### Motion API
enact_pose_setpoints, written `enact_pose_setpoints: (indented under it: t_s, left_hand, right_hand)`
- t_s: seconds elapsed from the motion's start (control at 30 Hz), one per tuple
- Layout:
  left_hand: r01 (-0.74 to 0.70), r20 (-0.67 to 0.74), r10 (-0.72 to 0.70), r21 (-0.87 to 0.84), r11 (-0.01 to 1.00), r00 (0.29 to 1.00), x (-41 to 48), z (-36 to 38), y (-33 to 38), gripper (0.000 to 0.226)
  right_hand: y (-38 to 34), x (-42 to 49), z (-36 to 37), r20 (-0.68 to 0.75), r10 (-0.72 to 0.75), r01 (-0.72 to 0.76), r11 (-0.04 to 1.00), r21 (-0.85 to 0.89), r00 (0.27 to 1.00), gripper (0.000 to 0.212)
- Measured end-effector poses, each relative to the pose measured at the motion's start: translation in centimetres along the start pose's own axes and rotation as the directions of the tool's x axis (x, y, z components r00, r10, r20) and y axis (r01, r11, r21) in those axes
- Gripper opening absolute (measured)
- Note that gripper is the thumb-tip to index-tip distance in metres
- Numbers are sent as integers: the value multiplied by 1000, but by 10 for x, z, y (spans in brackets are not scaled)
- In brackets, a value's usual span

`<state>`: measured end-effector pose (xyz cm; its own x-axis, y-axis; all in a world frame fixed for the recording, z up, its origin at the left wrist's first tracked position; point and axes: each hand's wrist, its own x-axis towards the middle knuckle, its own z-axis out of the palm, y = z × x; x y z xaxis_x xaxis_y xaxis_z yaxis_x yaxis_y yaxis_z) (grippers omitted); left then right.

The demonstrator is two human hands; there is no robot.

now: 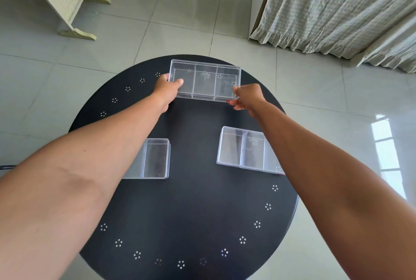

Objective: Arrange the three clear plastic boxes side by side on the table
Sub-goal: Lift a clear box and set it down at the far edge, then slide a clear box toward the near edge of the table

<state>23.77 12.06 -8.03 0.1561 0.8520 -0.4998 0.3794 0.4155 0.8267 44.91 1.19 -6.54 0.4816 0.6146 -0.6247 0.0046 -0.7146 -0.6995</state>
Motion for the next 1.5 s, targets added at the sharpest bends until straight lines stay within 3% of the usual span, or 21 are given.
enact_pose_setpoints:
  t_s: [0.1, 0.23, 0.43, 0.6, 0.7, 0.83, 0.93, 1.07, 1.2, 1.33, 1.43, 1.5]
  left_hand:
    - [23, -16, -23, 0, 1000, 1000, -1, 2, -1, 48]
    - [36, -20, -35, 22, 999, 999, -3, 3, 0, 46]
    - [1, 24, -3, 61, 998, 1000, -9, 3, 5, 38]
    - [8, 21, -11, 128, 992, 1000, -20, 2, 14, 71]
    - [3, -58, 5, 145, 989, 998, -28, -7, 17, 76]
    - [-7, -100, 19, 115, 993, 995, -41, -24, 15, 72]
    - [-57, -101, 66, 88, 994, 993, -55, -40, 12, 58]
    - [-130, -35, 133, 82, 988, 991, -79, -65, 3, 40]
    - [-216, -9, 219, 124, 969, 976, -109, -94, -19, 31]
    - [-254, -62, 276, 244, 936, 959, -131, -125, -52, 33]
    - [-209, -136, 281, 391, 896, 950, -136, -151, -78, 43]
    - [-124, -183, 239, 484, 866, 954, -141, -167, -95, 59]
  right_hand:
    - [2, 2, 1, 23, 11, -11, 1000, -27, 1000, 24]
    - [10, 6, 1, -52, -11, 16, 995, 97, 999, 26]
    - [11, 4, 2, -75, -7, 16, 993, 119, 997, 31]
    - [8, -6, 2, -127, 2, 6, 998, 62, 992, 50]
    - [7, -16, 2, -188, -32, 32, 999, 0, 982, 58]
    - [6, -35, 3, -255, -71, 64, 997, -35, 964, 52]
    - [6, -55, 8, -299, -148, 146, 989, -30, 943, 26]
    - [12, -88, 28, -332, -216, 223, 975, -19, 918, 35]
    - [23, -125, 63, -239, -217, 245, 965, 95, 947, 31]
    - [44, -154, 103, -161, -227, 239, 969, 57, 960, 23]
    - [61, -165, 129, -96, -176, 179, 984, 18, 980, 20]
    - [71, -173, 144, -18, -129, 129, 991, -31, 991, 36]
